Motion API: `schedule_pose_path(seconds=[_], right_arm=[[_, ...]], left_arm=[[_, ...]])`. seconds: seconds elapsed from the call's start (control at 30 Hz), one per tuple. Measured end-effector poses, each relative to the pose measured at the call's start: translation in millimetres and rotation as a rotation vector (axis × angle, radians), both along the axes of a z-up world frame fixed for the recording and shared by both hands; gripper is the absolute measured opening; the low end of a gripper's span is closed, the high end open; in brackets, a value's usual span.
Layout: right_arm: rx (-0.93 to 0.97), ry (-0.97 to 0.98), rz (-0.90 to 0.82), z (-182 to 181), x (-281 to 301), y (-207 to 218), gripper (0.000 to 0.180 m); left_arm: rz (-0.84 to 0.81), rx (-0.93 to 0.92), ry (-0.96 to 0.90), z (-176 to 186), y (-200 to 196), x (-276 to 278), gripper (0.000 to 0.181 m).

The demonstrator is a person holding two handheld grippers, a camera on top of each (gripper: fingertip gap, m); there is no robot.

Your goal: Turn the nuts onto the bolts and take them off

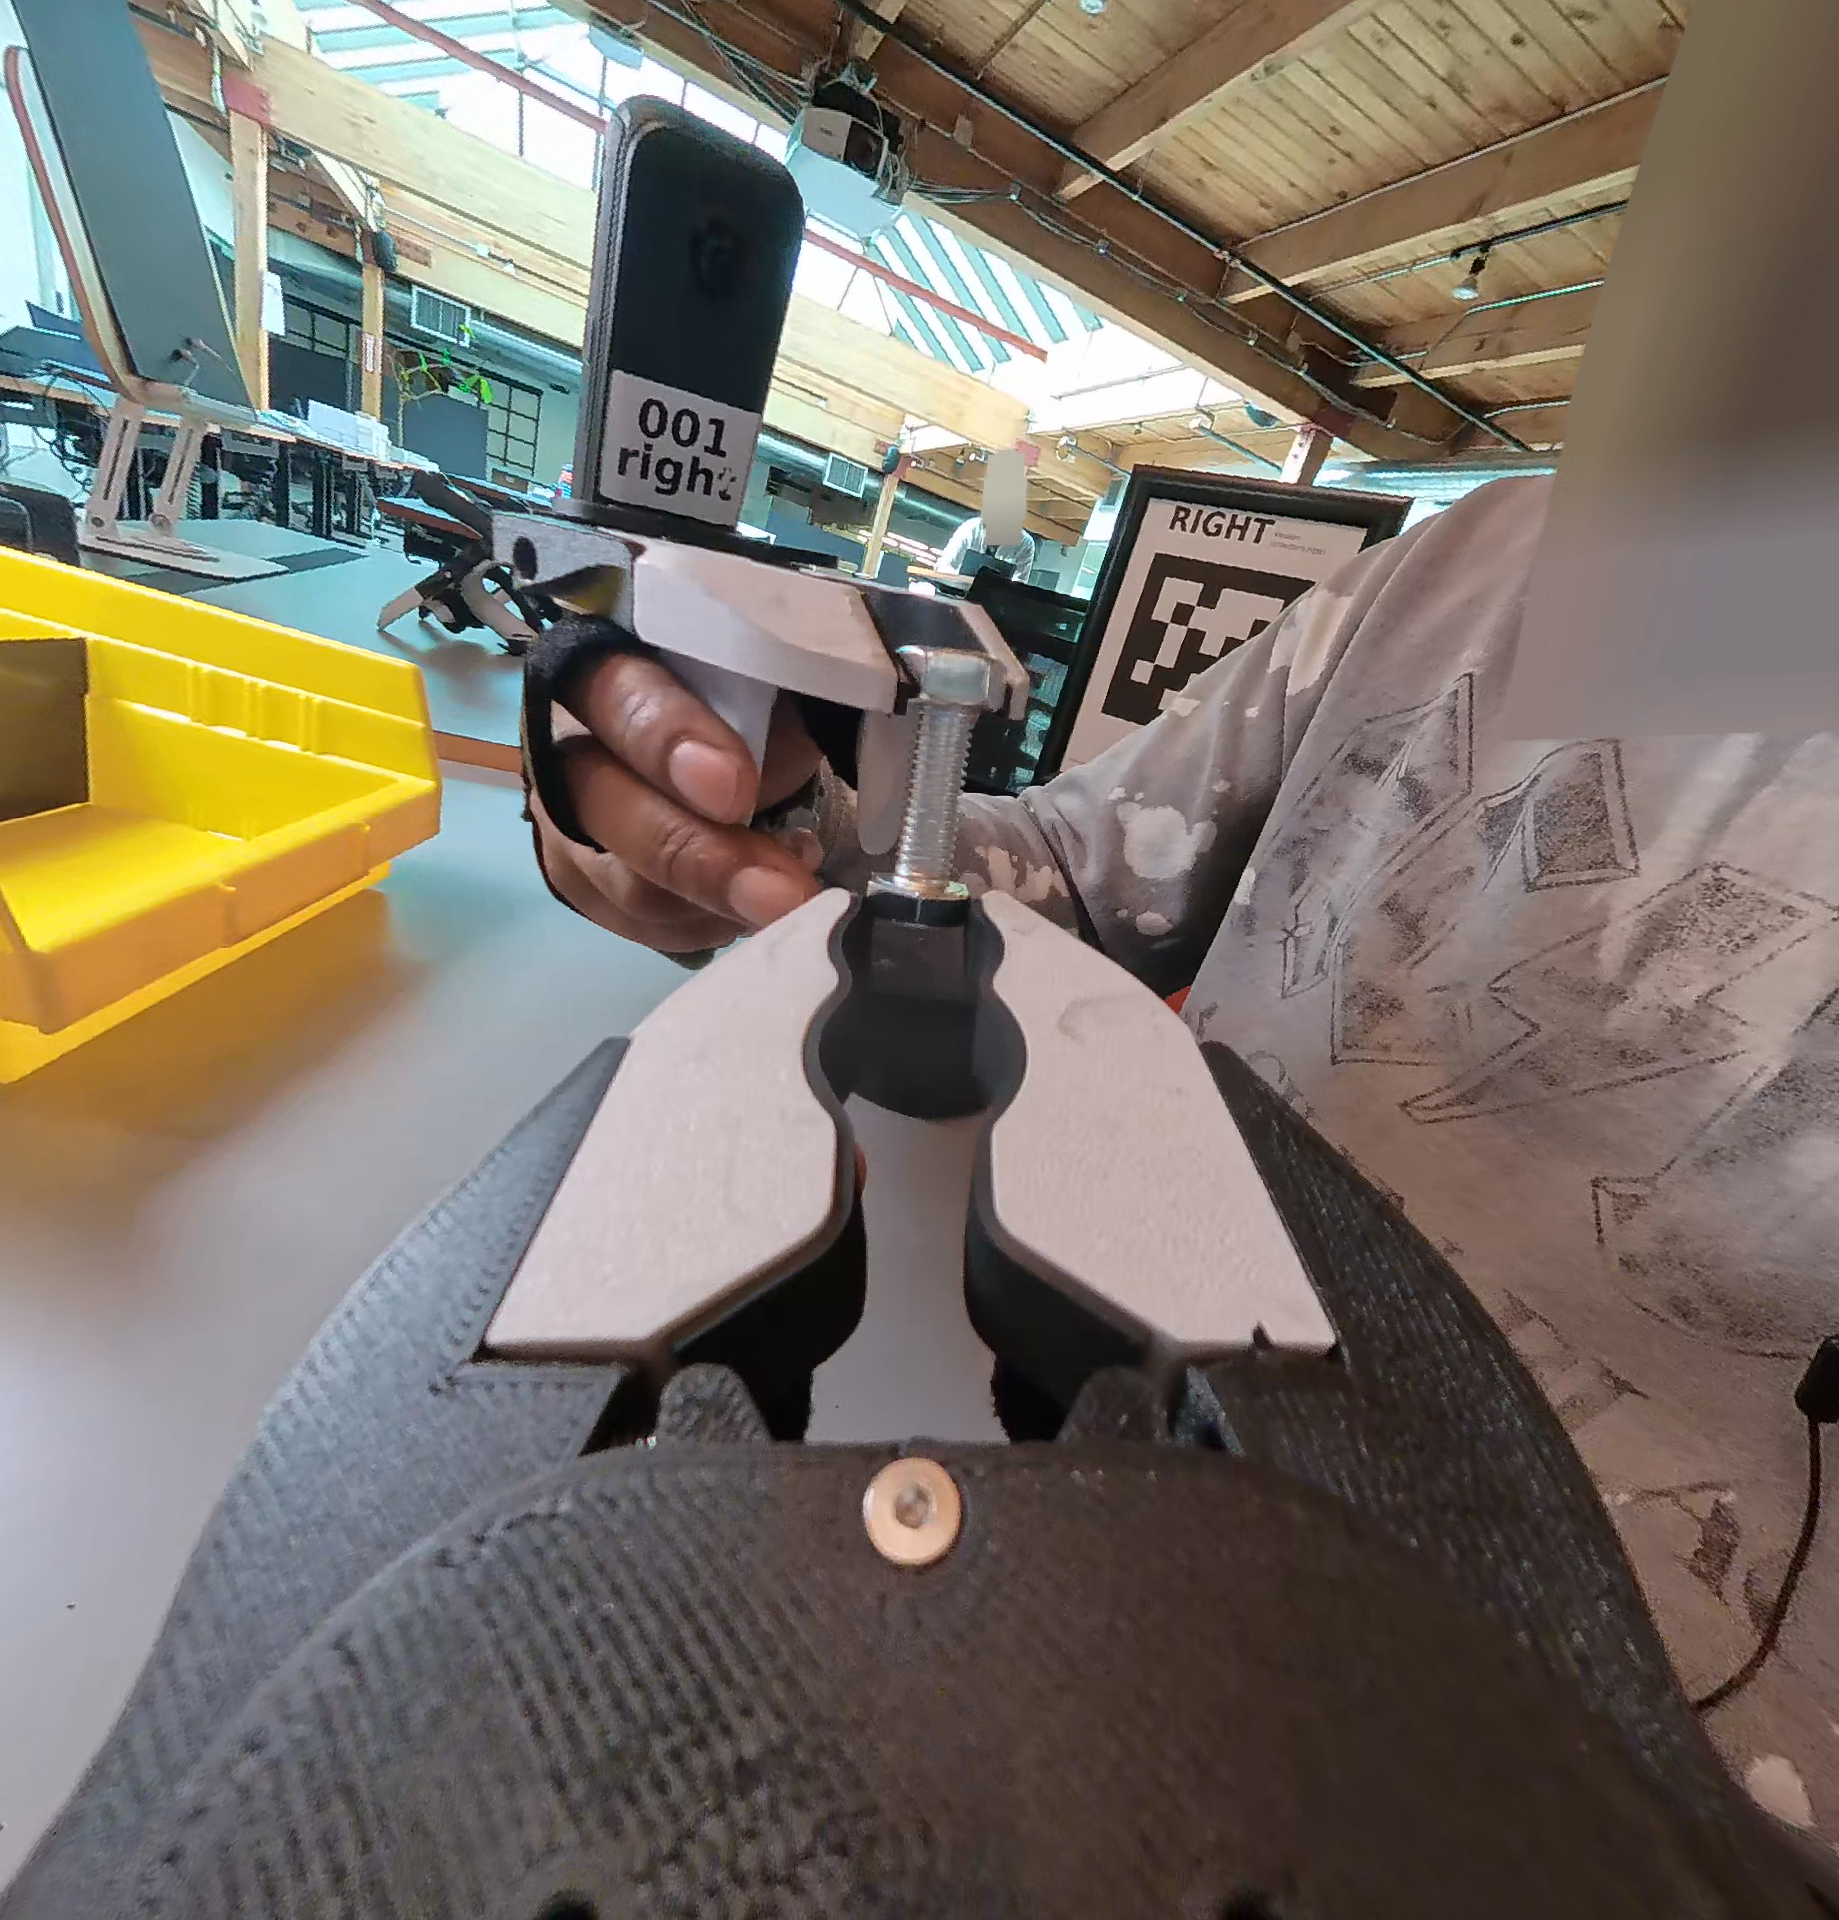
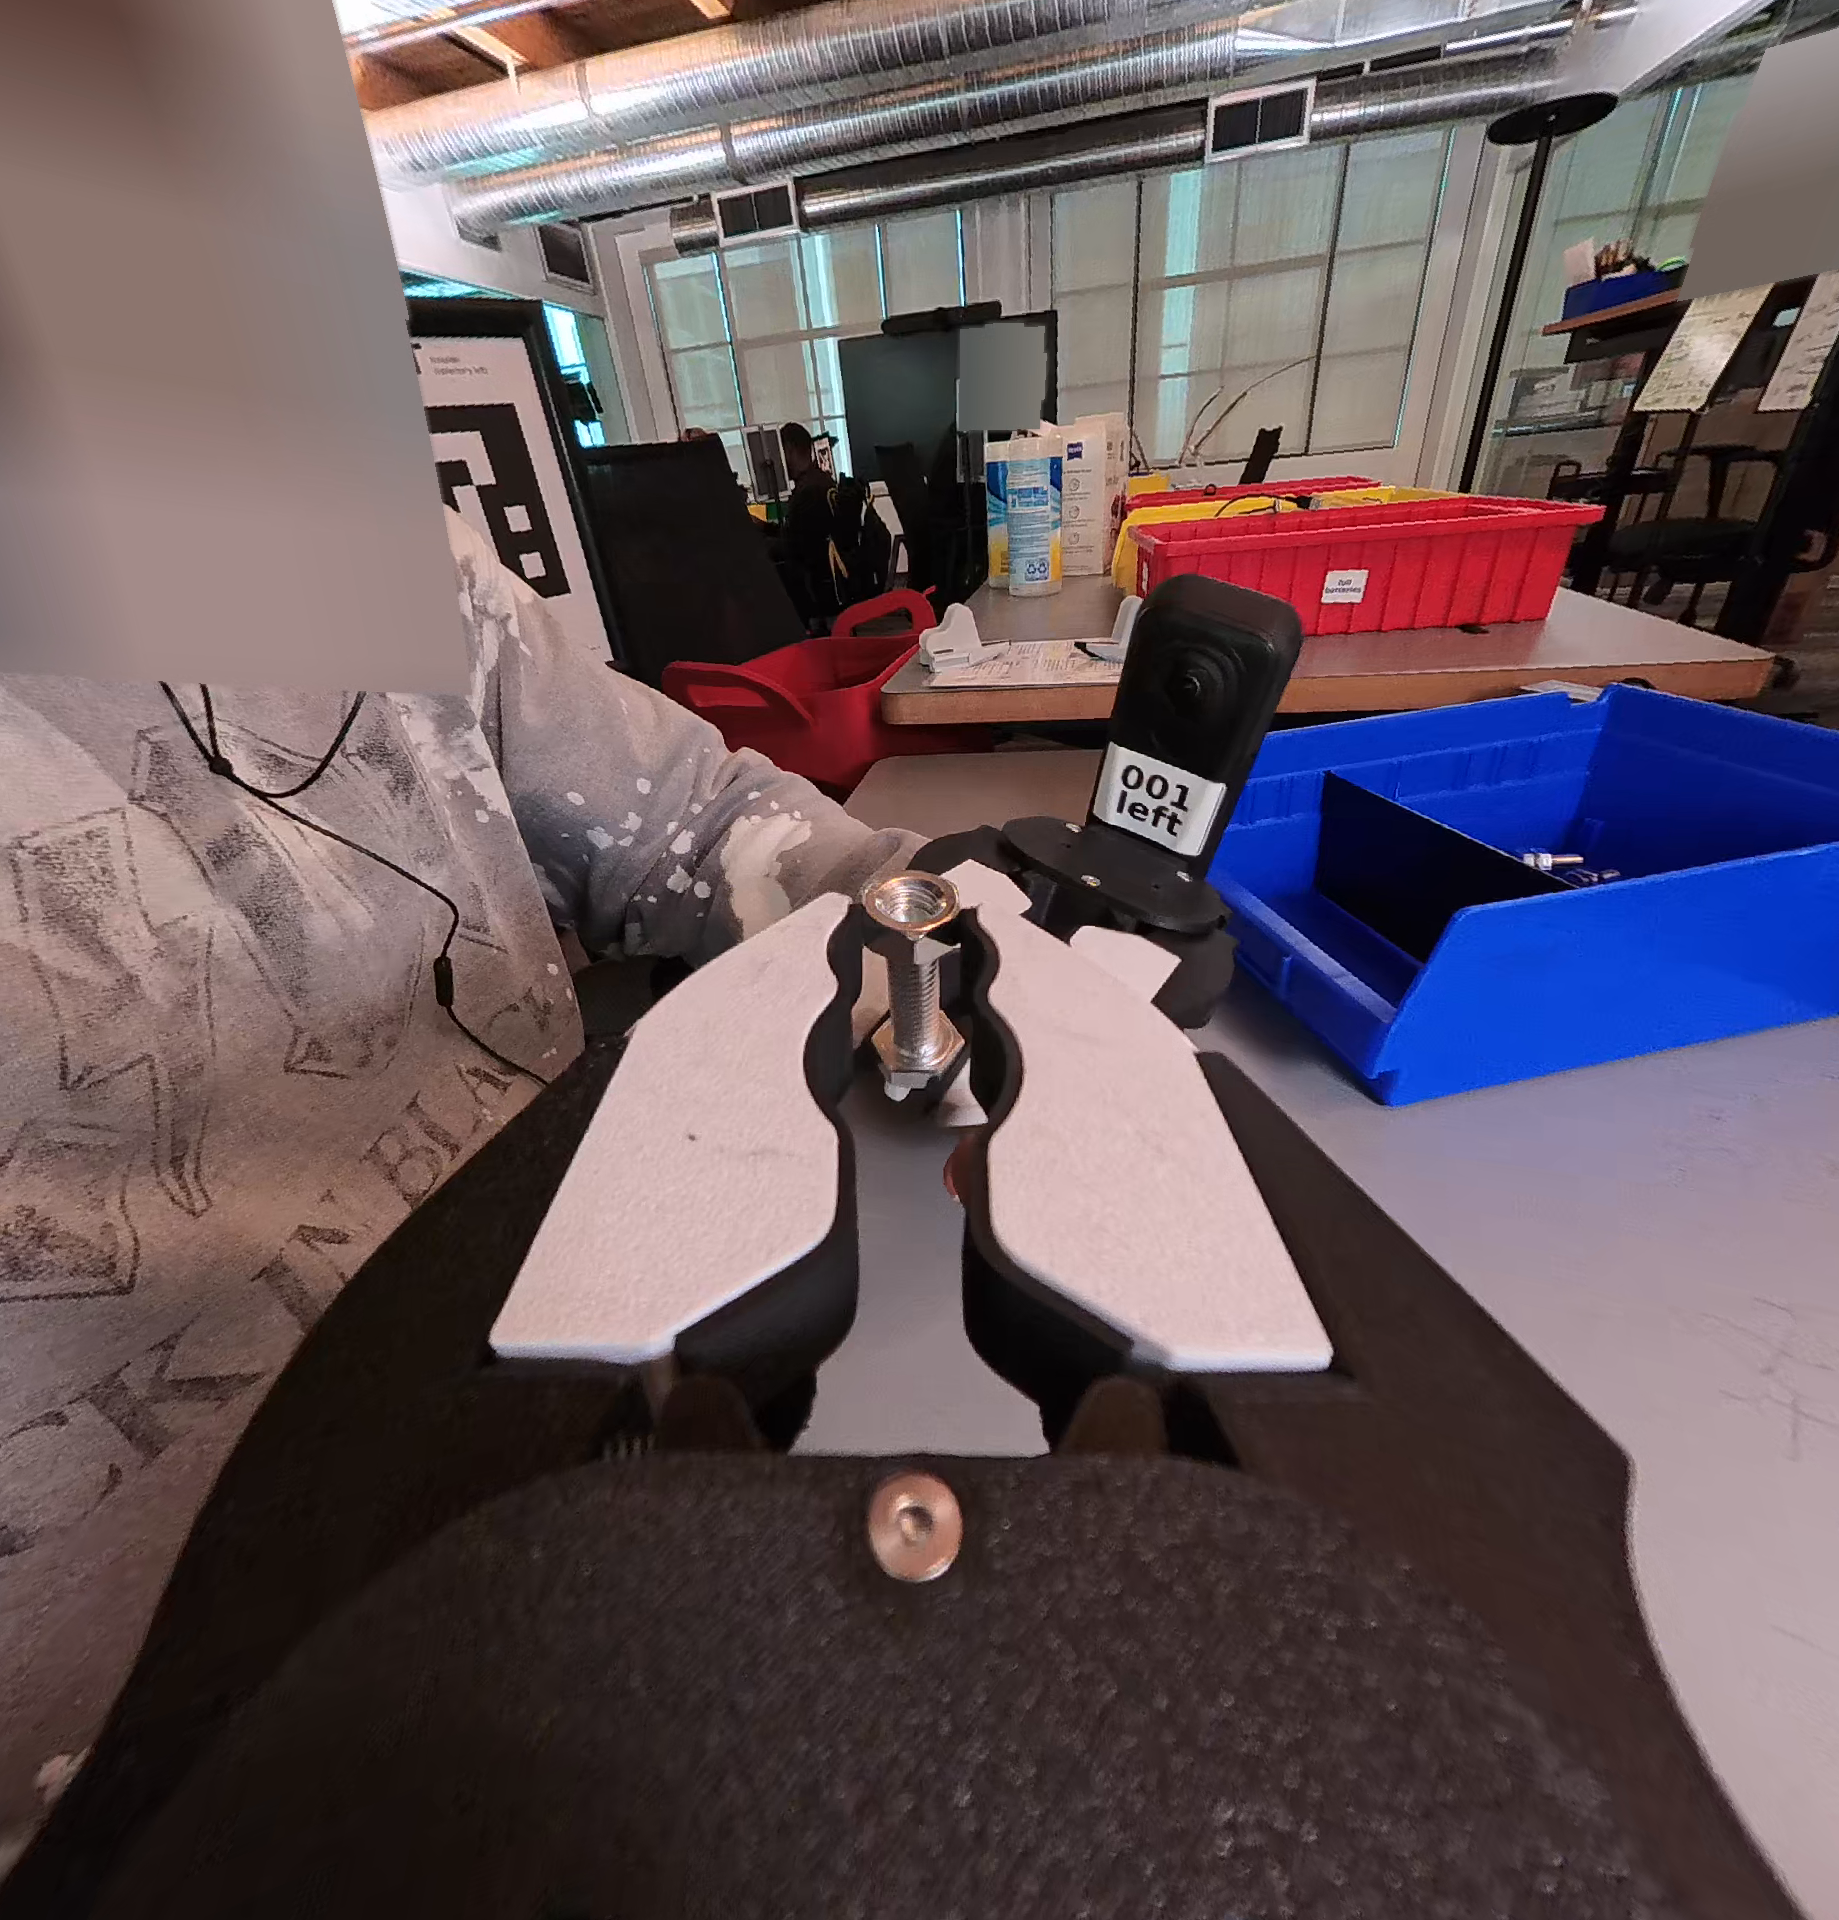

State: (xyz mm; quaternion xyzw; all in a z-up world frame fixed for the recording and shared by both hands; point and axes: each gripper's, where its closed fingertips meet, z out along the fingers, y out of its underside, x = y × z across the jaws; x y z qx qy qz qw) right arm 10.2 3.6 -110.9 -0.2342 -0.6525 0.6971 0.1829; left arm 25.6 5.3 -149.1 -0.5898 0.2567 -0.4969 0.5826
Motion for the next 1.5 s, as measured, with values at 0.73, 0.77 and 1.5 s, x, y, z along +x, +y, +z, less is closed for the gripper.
schedule_pose_path(seconds=[0.73, 0.77, 1.5], right_arm=[[0.062, -0.016, -0.076, -5.4, -8.5, -0.3, 0.031], [0.077, -0.021, -0.088, -8.5, -11.0, -1.9, 0.03], [0.419, -0.253, -1.067, -34.0, -25.0, 230.7, 0.018]], left_arm=[[0.088, -0.009, 0.026, -4.8, 10.7, -10.6, 0.018], [0.091, -0.01, 0.032, -5.9, 11.2, -10.5, 0.018], [0.299, -0.083, 0.09, -21.5, 35.7, -39.5, 0.018]])
